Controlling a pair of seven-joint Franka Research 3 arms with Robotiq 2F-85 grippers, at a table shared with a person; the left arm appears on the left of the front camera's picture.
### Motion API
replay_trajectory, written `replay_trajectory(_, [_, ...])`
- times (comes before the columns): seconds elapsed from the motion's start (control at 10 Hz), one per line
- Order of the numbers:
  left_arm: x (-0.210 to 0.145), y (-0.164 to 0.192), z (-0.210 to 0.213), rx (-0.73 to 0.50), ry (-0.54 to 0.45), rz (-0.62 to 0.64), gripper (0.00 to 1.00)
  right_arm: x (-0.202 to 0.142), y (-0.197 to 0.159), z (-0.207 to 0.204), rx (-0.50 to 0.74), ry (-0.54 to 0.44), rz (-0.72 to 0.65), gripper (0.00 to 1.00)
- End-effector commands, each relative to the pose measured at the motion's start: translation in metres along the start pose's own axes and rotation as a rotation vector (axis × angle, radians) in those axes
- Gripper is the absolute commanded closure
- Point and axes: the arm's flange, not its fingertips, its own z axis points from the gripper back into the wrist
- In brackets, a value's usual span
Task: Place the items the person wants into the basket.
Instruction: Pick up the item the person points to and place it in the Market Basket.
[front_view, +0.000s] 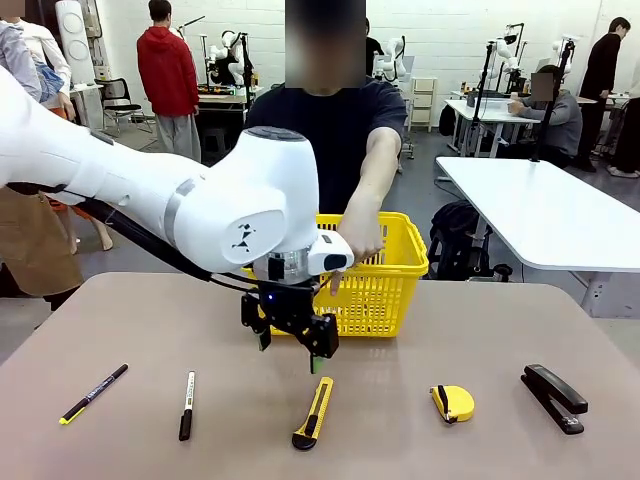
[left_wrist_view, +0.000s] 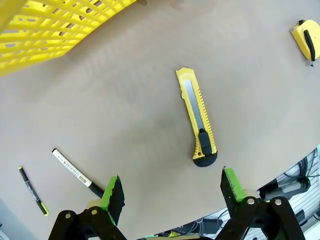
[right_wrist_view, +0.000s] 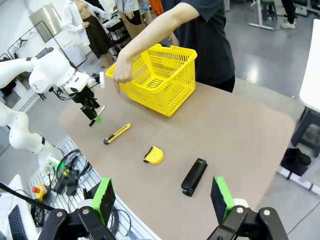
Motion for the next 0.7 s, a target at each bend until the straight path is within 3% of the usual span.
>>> replay_trajectory(0.0, [-0.0011,0.0059,0.0069,-0.012,0.001,0.001,0.0,0.0017,0.0002,0.0011,0.017,-0.019,0.014,0.0])
replay_trajectory(0.6, [-0.0011,0.0059,0.0069,-0.012,0.001,0.001,0.0,0.0017,0.0002,0.0011,0.017,-0.019,0.014,0.0])
